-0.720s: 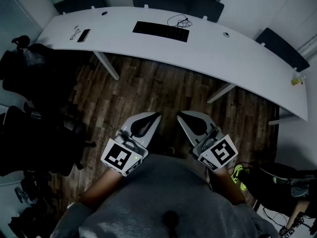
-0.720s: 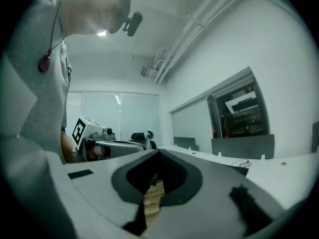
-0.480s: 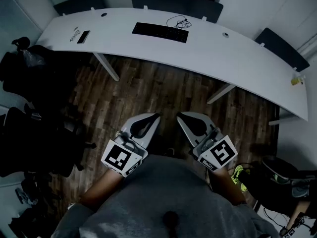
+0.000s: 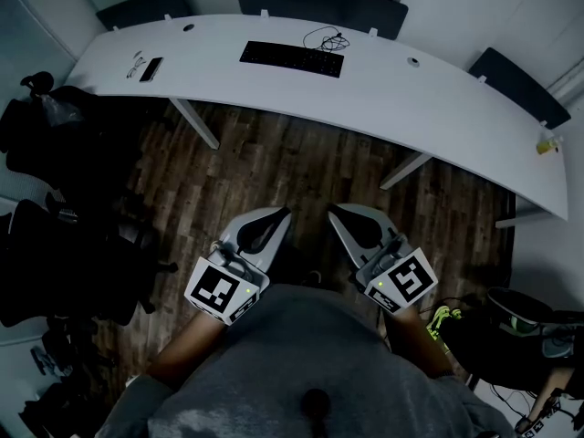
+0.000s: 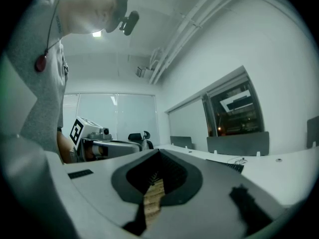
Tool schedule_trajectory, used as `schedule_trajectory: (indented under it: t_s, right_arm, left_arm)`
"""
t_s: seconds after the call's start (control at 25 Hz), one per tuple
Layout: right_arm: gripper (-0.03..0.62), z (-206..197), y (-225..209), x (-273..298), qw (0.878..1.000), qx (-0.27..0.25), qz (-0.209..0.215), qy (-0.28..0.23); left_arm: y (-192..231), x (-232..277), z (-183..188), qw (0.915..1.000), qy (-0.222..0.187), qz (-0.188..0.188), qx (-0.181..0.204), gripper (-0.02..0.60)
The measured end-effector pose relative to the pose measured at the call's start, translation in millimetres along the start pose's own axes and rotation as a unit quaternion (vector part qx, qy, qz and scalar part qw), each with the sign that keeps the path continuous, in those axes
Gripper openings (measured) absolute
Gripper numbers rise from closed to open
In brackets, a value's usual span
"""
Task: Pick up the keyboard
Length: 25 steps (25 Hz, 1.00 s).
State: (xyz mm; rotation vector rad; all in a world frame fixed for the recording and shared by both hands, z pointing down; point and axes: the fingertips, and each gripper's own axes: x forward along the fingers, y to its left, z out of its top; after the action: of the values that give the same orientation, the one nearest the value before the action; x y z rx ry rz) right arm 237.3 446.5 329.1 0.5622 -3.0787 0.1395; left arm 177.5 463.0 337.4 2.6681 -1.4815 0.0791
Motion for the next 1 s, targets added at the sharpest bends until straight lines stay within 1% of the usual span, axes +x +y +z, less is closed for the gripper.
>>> schedule_trajectory:
  t_s: [0.2, 0.44, 0.6, 1.0]
  right_arm:
    - [0.014, 0, -11, 2, 1.000, 0.006, 0.001, 0.002]
    - [0.015, -4, -22, 23, 1.000, 0.012, 0.000, 0.009]
    - [0.014, -3, -33, 41, 1.000, 0.011, -0.009, 0.016]
    - [0.015, 6, -58, 98, 0.999, 0.002, -0.023, 0.026]
  left_arm:
    - [5, 10, 6, 0.9999, 0.001, 0.005, 0.010, 0.005]
    - [26, 17, -3, 1.0000, 0.009, 0.000, 0.003, 0.005]
    - [45, 26, -6, 0.9999, 0.013, -0.011, -0.003, 0.005]
    - [109, 46, 5, 0.9992, 0.005, -0.040, 0.002, 0.005]
